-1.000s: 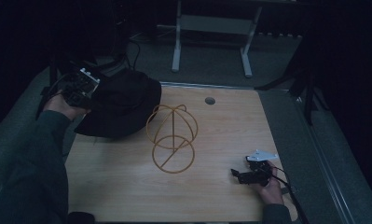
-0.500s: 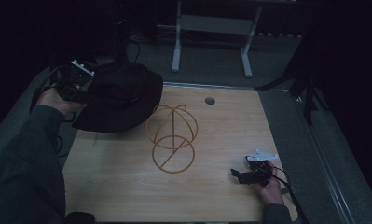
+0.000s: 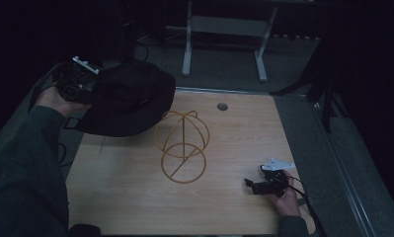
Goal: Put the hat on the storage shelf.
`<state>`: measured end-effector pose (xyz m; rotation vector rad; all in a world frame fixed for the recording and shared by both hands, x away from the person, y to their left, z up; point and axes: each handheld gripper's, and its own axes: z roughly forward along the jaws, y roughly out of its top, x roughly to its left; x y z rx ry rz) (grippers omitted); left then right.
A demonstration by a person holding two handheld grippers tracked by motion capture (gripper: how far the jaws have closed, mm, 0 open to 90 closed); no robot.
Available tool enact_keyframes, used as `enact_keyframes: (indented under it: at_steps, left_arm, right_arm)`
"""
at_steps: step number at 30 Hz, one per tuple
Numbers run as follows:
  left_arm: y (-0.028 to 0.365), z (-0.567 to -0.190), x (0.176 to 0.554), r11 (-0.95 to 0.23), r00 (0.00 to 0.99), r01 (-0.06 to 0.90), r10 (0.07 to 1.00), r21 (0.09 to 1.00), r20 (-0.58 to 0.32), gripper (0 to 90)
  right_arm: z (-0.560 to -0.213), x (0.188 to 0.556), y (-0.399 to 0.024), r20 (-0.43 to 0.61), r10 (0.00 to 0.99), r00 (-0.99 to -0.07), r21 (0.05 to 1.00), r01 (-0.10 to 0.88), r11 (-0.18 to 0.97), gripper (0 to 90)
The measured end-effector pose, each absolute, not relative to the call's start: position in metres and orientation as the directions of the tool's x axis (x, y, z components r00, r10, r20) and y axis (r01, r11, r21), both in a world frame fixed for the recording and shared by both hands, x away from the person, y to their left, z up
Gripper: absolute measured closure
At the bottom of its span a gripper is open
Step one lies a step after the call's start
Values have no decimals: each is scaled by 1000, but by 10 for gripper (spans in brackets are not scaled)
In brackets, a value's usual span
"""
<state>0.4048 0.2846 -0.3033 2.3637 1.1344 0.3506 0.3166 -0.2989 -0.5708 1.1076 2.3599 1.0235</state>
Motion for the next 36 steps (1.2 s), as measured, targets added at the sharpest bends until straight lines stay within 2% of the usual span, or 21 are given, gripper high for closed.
enact_keyframes:
  at_steps: [36]
  left_arm:
    - [287,-275,399,-515,673,592,739,620,-28,883]
  right_arm:
    - [-571,317,-299,-2,769,-639,730,525,438,112]
